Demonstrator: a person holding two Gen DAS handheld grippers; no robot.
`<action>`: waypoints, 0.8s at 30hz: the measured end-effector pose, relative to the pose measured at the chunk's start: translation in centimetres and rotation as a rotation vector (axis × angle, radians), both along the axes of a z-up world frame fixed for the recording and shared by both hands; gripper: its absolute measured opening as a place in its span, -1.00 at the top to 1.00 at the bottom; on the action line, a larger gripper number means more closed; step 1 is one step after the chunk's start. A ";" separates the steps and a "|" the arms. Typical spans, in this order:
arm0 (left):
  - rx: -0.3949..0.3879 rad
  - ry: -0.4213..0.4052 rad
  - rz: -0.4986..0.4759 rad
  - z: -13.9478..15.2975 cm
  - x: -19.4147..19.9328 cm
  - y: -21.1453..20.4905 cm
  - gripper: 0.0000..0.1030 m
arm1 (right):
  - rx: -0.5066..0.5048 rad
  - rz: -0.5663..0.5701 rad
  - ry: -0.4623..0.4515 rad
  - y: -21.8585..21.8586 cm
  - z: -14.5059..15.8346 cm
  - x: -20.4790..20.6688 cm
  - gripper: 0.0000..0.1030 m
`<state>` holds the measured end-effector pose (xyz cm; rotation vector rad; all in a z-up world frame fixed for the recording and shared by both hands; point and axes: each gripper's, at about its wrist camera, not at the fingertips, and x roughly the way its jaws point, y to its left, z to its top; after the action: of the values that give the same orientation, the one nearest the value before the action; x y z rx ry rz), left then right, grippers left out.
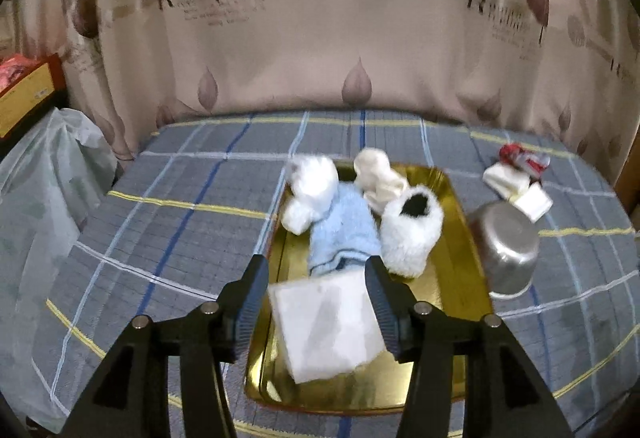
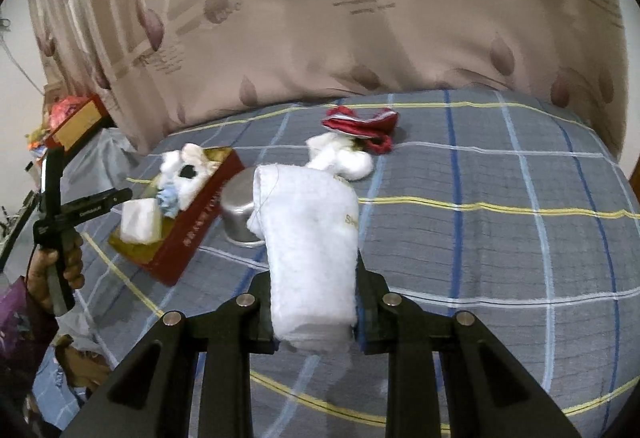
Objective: Organize soft objects
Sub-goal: 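Carry the foam block over the tin with the left gripper while the right grasps the white folded towel, then lower the foam block into the tin and open the left gripper while the right lowers the towel in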
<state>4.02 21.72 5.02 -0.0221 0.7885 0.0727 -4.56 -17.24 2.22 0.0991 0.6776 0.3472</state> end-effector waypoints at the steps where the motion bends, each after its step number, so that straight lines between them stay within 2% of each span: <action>1: -0.008 -0.019 0.009 0.6 -0.7 0.1 0.00 | 0.003 0.008 -0.004 0.4 0.1 -0.1 0.54; 7: -0.022 -0.059 0.054 2.4 -5.1 -1.0 -0.01 | 0.034 0.097 -0.001 3.8 1.0 0.1 0.54; 10: -0.003 -0.059 0.100 2.5 -7.8 -1.6 -0.01 | 0.056 0.159 0.000 6.4 1.6 0.6 0.54; 13: -0.026 -0.064 0.161 2.1 -10.7 -1.5 -0.01 | 0.076 0.230 0.005 9.6 2.2 1.6 0.54; 17: -0.046 -0.086 0.238 1.4 -13.9 -0.9 -0.01 | 0.103 0.311 0.062 15.0 2.1 4.3 0.54; 21: 0.008 -0.100 0.272 1.0 -14.7 -0.5 -0.01 | 0.108 0.336 0.140 20.1 0.9 7.5 0.54; 24: 0.000 -0.109 0.285 1.0 -14.8 0.1 -0.01 | 0.093 0.342 0.200 24.1 -0.4 9.6 0.54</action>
<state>-10.79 21.86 6.01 -0.1373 0.6726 0.3384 4.99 6.85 1.79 0.1072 0.8789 0.7049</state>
